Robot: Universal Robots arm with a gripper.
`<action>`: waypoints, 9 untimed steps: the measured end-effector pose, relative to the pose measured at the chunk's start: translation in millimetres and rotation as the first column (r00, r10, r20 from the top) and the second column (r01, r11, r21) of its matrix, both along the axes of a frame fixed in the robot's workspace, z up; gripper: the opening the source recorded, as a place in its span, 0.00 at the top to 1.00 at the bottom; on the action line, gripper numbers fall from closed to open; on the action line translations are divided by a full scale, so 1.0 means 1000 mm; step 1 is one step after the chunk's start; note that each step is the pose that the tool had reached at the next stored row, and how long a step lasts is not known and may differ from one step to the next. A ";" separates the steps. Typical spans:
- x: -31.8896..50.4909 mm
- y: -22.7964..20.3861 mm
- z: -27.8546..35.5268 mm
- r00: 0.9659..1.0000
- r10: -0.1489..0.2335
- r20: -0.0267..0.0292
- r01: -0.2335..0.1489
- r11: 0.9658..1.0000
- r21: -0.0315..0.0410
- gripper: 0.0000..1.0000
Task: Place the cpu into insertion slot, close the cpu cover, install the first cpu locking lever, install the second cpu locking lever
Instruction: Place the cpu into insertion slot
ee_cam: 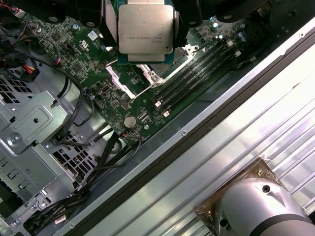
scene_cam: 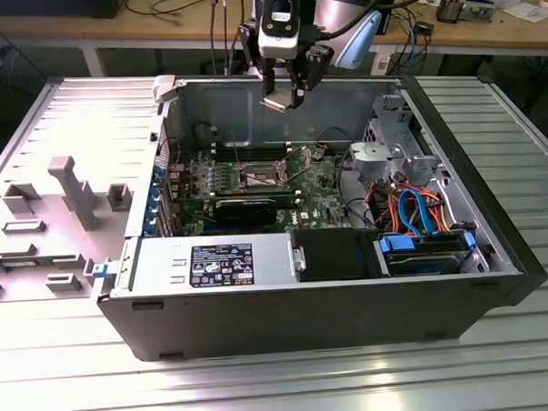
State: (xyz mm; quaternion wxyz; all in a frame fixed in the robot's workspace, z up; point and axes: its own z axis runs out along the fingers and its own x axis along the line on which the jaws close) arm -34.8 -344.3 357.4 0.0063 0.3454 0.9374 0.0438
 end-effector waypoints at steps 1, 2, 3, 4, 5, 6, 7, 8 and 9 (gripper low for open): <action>0.0000 0.0000 0.0000 1.000 -0.002 0.000 0.002 1.000 0.000 0.46; 0.0000 0.0000 0.0000 1.000 -0.004 0.000 0.004 1.000 0.000 0.46; 0.0000 0.0000 0.0000 1.000 -0.009 0.000 0.009 1.000 0.000 0.46; 0.0000 0.0000 -0.0001 1.000 -0.016 0.000 0.016 1.000 0.000 0.46; 0.0000 0.0000 -0.0002 0.999 -0.038 0.000 0.038 0.999 -0.001 0.46; 0.0000 0.0000 -0.0004 0.998 -0.058 0.000 0.058 0.998 -0.001 0.46; 0.0000 0.0000 -0.0004 0.997 -0.072 0.000 0.072 0.997 -0.001 0.46; 0.0000 0.0000 -0.0005 0.996 -0.091 0.000 0.091 0.996 -0.002 0.46; 0.0000 0.0000 -0.0005 0.994 -0.108 0.000 0.108 0.994 -0.002 0.46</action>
